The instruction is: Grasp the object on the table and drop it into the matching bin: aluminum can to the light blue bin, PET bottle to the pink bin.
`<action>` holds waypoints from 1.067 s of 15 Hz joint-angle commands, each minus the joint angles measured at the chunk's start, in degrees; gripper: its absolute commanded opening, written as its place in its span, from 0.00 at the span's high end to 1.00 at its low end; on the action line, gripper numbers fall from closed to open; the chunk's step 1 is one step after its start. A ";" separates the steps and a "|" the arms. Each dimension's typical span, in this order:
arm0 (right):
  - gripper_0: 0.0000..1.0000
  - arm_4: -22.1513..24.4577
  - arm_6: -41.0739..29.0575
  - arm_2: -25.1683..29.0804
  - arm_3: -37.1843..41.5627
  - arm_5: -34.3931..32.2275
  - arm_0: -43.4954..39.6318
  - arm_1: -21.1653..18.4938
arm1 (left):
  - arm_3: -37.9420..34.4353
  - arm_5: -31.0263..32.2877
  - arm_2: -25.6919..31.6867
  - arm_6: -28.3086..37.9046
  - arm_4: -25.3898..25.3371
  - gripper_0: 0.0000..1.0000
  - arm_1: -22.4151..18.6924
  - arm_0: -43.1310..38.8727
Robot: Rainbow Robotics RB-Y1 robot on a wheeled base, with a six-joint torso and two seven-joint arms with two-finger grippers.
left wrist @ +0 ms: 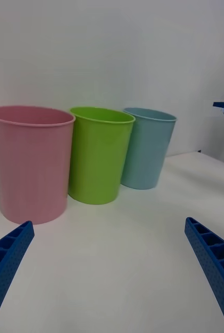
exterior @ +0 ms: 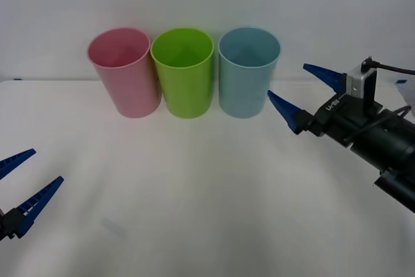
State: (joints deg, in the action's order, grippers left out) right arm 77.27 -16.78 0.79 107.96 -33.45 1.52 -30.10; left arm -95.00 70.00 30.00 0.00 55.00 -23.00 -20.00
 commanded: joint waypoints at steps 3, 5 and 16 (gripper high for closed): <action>0.00 -3.71 3.51 5.45 4.63 -8.13 -9.69 -2.33 | 0.00 0.00 0.00 0.00 0.00 0.00 0.00 0.00; 0.00 -5.29 7.81 7.91 4.89 -11.64 -12.24 -2.33 | 0.00 0.00 0.00 0.00 0.00 0.00 0.00 0.00; 0.00 -8.98 16.95 21.88 4.89 -29.75 -24.81 2.95 | 0.00 0.00 0.00 0.00 0.00 0.00 0.00 0.00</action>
State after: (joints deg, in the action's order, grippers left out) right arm 68.72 -0.02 22.19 112.87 -62.98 -22.40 -27.27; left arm -95.00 70.00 30.00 0.00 55.00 -23.00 -20.00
